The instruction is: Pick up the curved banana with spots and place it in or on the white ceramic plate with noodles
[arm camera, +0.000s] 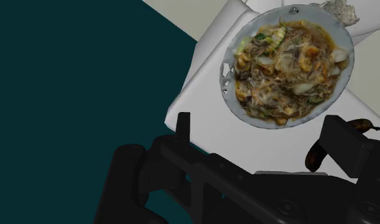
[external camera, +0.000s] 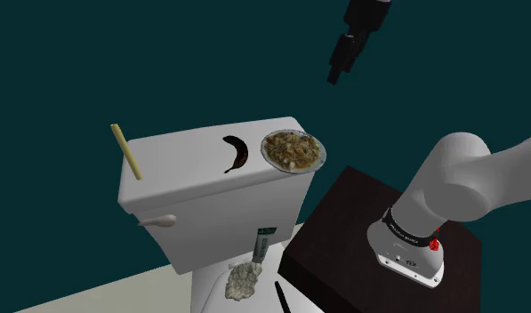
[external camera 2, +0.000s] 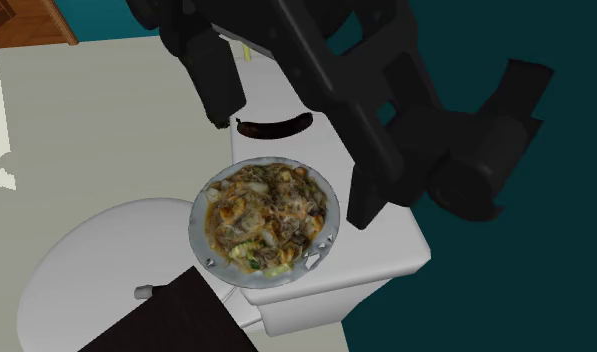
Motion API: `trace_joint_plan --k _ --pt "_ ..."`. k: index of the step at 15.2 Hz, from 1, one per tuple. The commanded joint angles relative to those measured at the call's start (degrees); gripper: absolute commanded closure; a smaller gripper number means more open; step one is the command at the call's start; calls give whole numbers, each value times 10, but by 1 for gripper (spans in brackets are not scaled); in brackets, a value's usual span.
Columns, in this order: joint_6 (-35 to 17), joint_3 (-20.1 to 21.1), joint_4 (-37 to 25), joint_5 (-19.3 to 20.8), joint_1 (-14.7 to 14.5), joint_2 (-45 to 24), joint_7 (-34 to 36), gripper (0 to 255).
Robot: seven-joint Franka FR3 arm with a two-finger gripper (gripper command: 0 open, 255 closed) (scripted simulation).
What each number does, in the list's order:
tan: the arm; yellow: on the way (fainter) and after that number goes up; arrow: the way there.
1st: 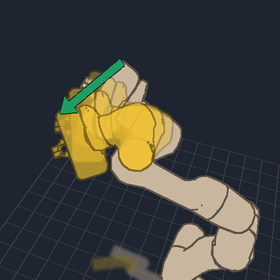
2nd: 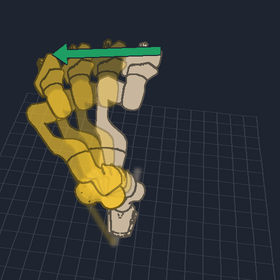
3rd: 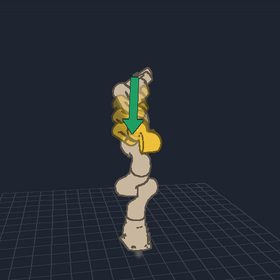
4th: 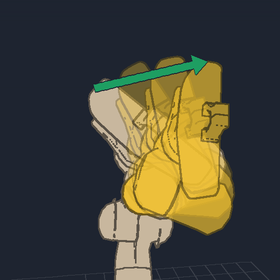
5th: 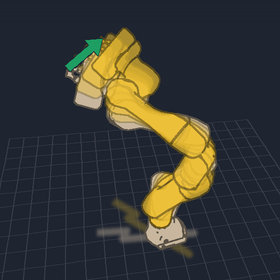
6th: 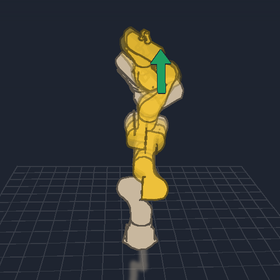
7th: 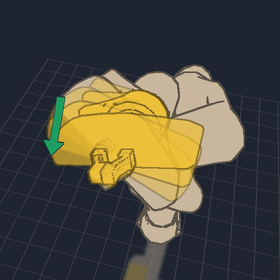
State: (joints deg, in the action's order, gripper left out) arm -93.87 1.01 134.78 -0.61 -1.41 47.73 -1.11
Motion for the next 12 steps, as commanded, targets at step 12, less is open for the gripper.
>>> trace_joint_plan --k 12 --pt "-116 133 -14 -57 12 -164 220 0"
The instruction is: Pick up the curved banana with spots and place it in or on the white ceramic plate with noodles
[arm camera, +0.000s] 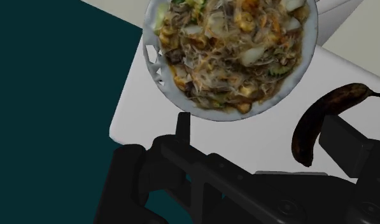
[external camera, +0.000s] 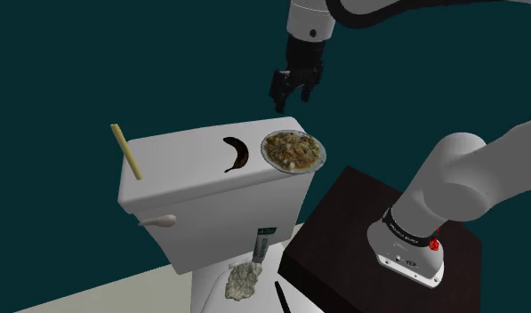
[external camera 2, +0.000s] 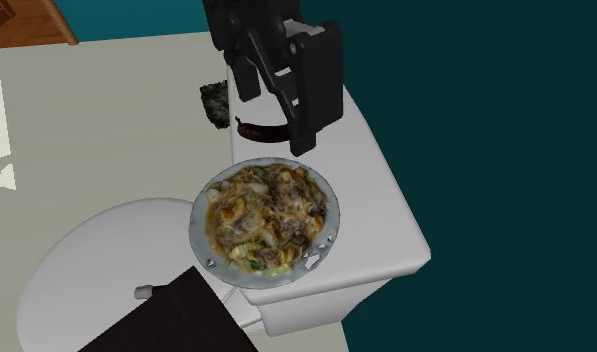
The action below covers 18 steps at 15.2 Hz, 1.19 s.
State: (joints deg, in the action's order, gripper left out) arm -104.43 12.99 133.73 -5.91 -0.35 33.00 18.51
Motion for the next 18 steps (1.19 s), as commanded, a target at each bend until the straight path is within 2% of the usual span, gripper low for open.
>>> trace_joint_plan --k 1,6,11,18 --pt "-20 24 -10 -6 3 -36 43 0" --pt "-66 75 -55 -1 15 -143 146 0" --pt "-99 114 -120 29 22 -262 252 0" --pt "-153 116 -83 36 20 -280 257 0"
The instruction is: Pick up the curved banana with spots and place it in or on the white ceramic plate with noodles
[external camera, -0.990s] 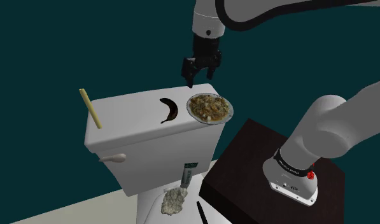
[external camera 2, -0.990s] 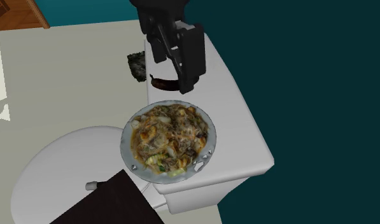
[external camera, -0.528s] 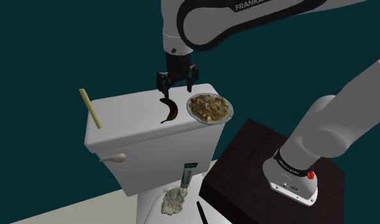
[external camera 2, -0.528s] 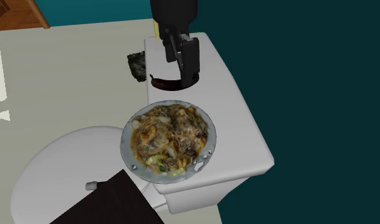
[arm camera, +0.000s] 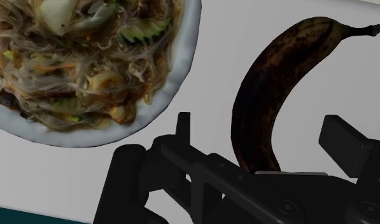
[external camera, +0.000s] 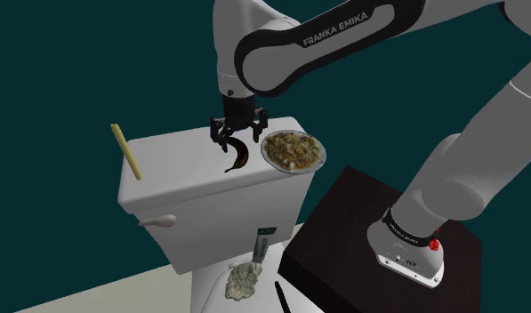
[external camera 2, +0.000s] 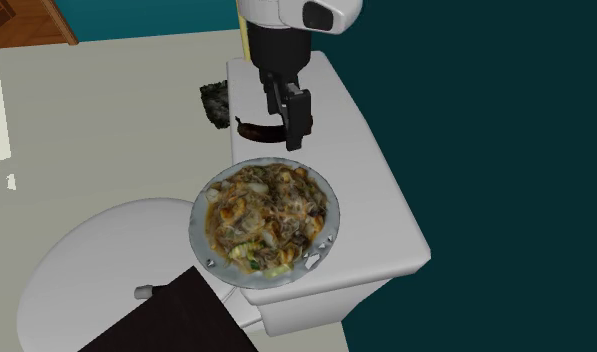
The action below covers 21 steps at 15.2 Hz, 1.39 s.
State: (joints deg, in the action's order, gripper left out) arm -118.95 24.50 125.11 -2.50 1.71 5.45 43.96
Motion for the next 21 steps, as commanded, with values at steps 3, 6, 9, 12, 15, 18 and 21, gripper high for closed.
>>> trace_joint_plan --k 3,6,9,12,15,18,21 --pt "-12 1 6 3 -1 -6 3 0" --pt "-12 1 6 3 -1 -7 3 0" --pt "-12 1 6 3 -1 -7 3 0" --pt "-12 1 6 3 -1 -7 3 255" --pt "-12 2 5 3 -1 -7 4 255" --pt "-13 2 6 3 -1 -7 5 255" --pt "3 1 -3 0 0 0 1 255"
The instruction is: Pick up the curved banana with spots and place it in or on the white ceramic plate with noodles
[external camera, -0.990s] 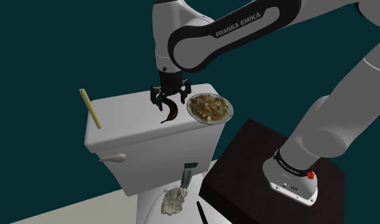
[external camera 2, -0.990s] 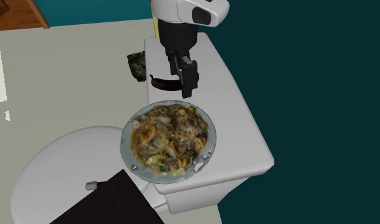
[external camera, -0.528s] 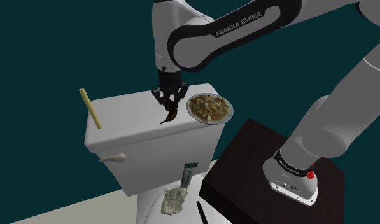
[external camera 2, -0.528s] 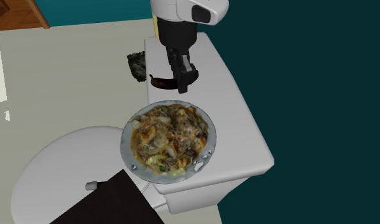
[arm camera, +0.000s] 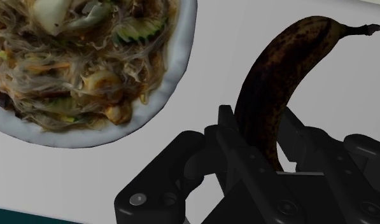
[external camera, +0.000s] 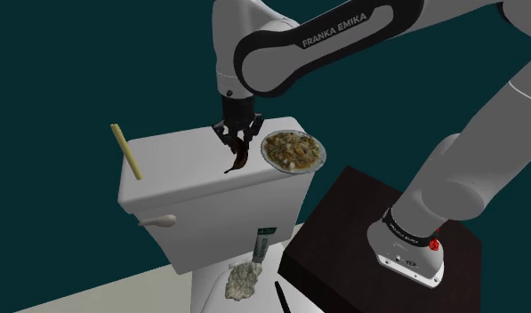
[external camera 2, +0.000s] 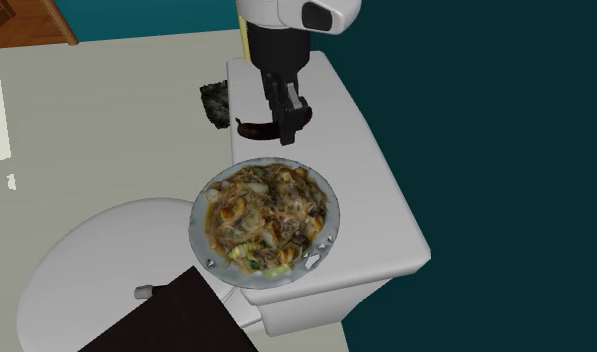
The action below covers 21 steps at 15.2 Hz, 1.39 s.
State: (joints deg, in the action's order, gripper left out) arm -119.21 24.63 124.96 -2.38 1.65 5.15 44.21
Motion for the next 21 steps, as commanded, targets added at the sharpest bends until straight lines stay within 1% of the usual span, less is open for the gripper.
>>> trace_joint_plan --k 1,19,21 --pt "13 -1 -7 -2 0 6 -2 255" --pt "149 -9 -113 -12 3 38 -11 255" --pt "147 -23 -67 -27 6 83 -36 255"
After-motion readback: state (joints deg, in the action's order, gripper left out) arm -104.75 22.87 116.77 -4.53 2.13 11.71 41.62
